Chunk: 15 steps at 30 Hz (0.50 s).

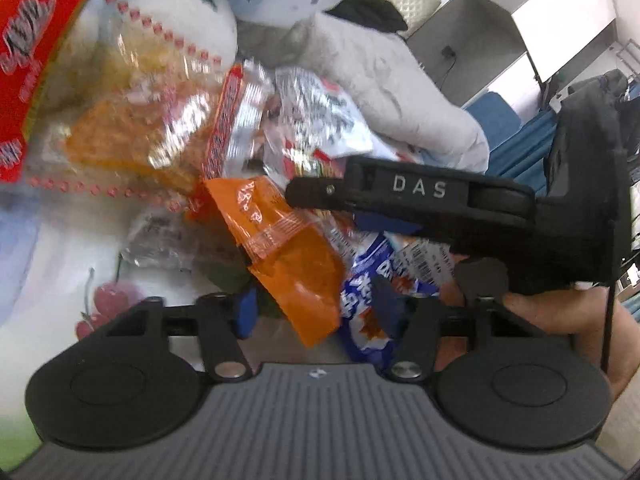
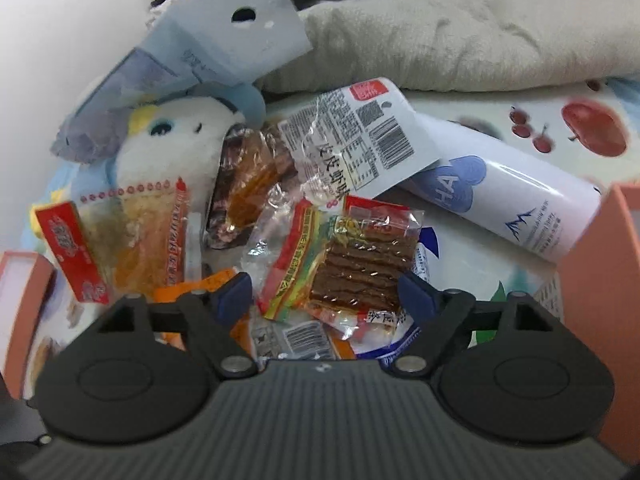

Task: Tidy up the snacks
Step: 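Grasp the orange packet with the left tool while the right tool grasps the brown meat-strip packet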

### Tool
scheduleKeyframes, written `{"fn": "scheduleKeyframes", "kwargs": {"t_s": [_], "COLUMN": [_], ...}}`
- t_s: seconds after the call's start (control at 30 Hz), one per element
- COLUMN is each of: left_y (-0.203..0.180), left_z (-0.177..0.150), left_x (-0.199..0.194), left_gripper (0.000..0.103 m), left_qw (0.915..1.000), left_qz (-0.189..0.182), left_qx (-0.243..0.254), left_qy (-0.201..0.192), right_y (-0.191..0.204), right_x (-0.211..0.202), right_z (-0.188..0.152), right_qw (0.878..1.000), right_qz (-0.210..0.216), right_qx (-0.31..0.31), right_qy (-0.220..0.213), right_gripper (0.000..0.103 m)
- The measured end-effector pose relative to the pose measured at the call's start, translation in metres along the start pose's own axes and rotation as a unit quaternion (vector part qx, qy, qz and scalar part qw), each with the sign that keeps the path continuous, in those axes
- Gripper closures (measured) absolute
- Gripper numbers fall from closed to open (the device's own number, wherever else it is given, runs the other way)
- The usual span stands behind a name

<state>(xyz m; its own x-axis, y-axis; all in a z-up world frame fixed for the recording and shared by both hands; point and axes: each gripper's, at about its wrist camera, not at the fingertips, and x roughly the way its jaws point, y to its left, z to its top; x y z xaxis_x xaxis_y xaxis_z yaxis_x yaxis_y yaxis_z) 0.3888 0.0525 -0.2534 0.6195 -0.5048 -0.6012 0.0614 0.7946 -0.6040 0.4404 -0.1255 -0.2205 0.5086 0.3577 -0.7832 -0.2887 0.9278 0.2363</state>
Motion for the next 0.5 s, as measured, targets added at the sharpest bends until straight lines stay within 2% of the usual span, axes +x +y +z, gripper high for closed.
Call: {"fn": "scheduleKeyframes", "kwargs": {"t_s": [0.03, 0.13, 0.2, 0.23, 0.3, 0.37, 0.43, 0.5], "left_y": [0.001, 0.002, 0.0, -0.001, -0.002, -0.005, -0.009, -0.012], "left_z": [-0.001, -0.001, -0.001, -0.003, -0.003, -0.003, -0.004, -0.005], "left_x": [0.005, 0.013, 0.014, 0.013, 0.013, 0.011, 0.008, 0.003], "left_gripper": [0.053, 0.06, 0.061, 0.063, 0.066, 0.069, 0.074, 0.074], "left_qw": [1.0, 0.9999, 0.9999, 0.9999, 0.9999, 0.9999, 0.9999, 0.9999], "left_qz": [0.001, -0.001, 0.001, 0.0, -0.001, -0.002, 0.001, 0.003], "left_qx": [-0.005, -0.011, -0.011, -0.012, -0.015, -0.016, -0.014, -0.013], "left_qy": [0.005, 0.008, 0.004, 0.002, 0.0, 0.002, 0.005, 0.003], "right_y": [0.001, 0.001, 0.002, 0.0, -0.005, -0.005, 0.0, 0.004], "right_x": [0.002, 0.007, 0.007, 0.007, 0.006, 0.003, -0.002, -0.008], "right_z": [0.001, 0.001, 0.003, 0.005, 0.006, 0.007, 0.006, 0.006], "right_qw": [1.0, 1.0, 1.0, 1.0, 1.0, 1.0, 1.0, 1.0], "right_qz": [0.002, 0.002, -0.01, -0.009, 0.003, 0.01, 0.005, -0.004], "right_qx": [-0.006, -0.016, -0.02, -0.016, -0.004, 0.003, -0.009, -0.014], "right_qy": [0.002, 0.013, 0.015, 0.018, 0.023, 0.026, 0.022, 0.018], "right_gripper": [0.02, 0.022, 0.041, 0.043, 0.057, 0.064, 0.076, 0.088]}}
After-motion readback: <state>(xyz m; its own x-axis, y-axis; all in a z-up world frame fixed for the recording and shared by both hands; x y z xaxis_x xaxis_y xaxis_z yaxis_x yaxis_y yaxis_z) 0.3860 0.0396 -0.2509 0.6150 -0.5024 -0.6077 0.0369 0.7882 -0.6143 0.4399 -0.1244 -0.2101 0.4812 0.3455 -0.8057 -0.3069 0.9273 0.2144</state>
